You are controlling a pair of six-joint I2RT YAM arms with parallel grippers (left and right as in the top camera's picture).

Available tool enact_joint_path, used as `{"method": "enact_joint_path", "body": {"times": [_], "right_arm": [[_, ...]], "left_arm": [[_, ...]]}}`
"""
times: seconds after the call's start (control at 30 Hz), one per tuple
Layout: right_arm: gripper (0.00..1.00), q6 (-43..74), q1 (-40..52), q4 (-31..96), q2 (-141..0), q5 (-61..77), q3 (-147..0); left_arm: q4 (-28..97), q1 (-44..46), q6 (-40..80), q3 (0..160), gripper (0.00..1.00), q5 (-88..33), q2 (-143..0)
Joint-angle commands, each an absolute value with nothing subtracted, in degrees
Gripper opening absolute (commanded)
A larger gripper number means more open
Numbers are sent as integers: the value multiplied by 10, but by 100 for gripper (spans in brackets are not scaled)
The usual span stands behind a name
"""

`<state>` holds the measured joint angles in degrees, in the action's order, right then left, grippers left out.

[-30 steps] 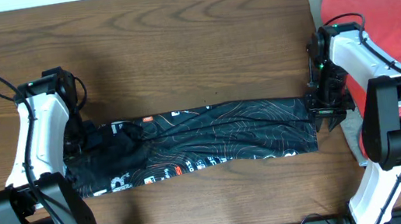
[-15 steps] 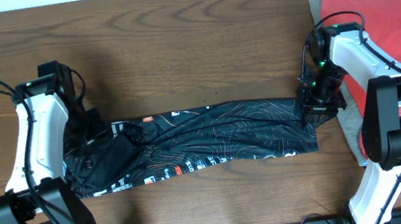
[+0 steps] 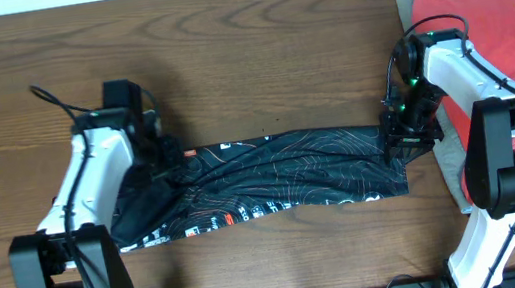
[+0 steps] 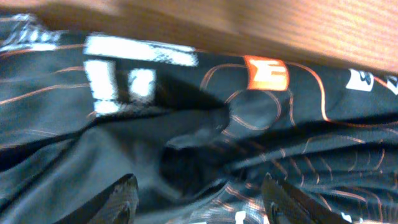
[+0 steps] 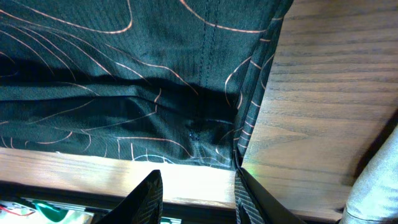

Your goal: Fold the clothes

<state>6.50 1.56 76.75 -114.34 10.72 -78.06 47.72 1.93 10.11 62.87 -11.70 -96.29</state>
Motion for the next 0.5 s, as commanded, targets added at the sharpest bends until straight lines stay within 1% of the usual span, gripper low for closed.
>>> {"method": "enact_joint_path", "body": {"times": [0.0,0.03,0.07,0.1,0.27,0.4,0.47], "right_arm": [[36,57,15,769,-1141,112,-779],[36,57,15,769,-1141,112,-779],[36,57,15,769,-1141,112,-779],[36,57,15,769,-1141,112,-779],[36,57,15,768,-1141,112,-779],[37,57,15,766,-1141,112,-779],[37,57,15,762,-1141,112,-779]], "left_arm": [[450,32,91,597,50,-116,-955],[446,33,95,592,33,-112,-955],[448,34,98,591,19,-112,-955],[452,34,103,591,7,-112,-955],[493,34,111,592,6,-116,-951],[533,35,110,592,6,-190,-937],[539,41,91,592,6,-226,-929]]}}
